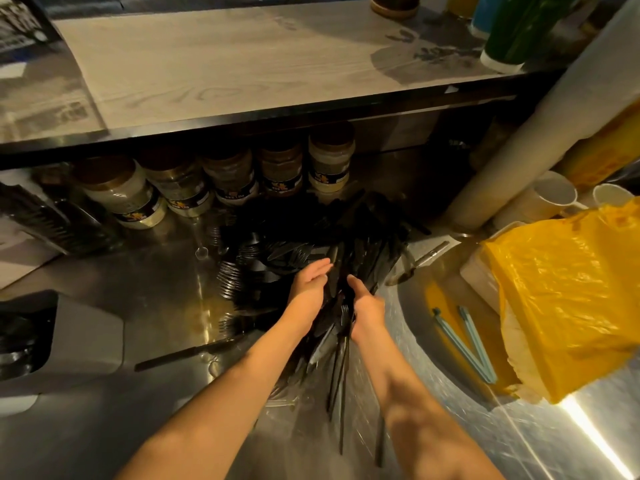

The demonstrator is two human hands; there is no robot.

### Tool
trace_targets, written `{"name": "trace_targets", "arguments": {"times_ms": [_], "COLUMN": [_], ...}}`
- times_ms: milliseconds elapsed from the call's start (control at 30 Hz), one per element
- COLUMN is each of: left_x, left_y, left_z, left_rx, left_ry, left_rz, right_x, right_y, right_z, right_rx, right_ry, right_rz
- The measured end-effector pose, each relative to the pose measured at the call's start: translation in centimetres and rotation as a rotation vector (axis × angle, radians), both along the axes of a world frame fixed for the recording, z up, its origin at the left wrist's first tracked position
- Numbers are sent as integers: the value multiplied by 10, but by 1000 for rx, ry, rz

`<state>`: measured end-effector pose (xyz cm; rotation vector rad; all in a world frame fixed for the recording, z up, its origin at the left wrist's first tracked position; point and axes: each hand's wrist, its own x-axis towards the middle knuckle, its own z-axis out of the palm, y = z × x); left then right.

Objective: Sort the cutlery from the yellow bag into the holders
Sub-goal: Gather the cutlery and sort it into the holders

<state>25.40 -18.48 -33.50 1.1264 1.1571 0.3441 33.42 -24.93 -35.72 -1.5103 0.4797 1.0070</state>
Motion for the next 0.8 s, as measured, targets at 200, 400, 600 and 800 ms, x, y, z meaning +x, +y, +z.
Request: {"name": "trace_targets", "arguments": {"times_ms": [200, 400, 600, 800], "left_x": [-16, -22, -59, -71], "left_y": [-6, -18, -20, -35], "left_z": [14, 35, 42, 42], "left_rx": [94, 117, -14, 25], "left_ry": [-49, -67, -17, -27], "left_rz": [-21, -160, -138, 189], "right_x": [-4, -15, -23, -37], "right_y": [-7, -1, 8, 19], "right_z": [14, 25, 39, 40], "right_rx": [117, 202, 279, 278], "right_ry": [34, -40, -51, -57], "right_rz": [-71, -193, -346, -459]}}
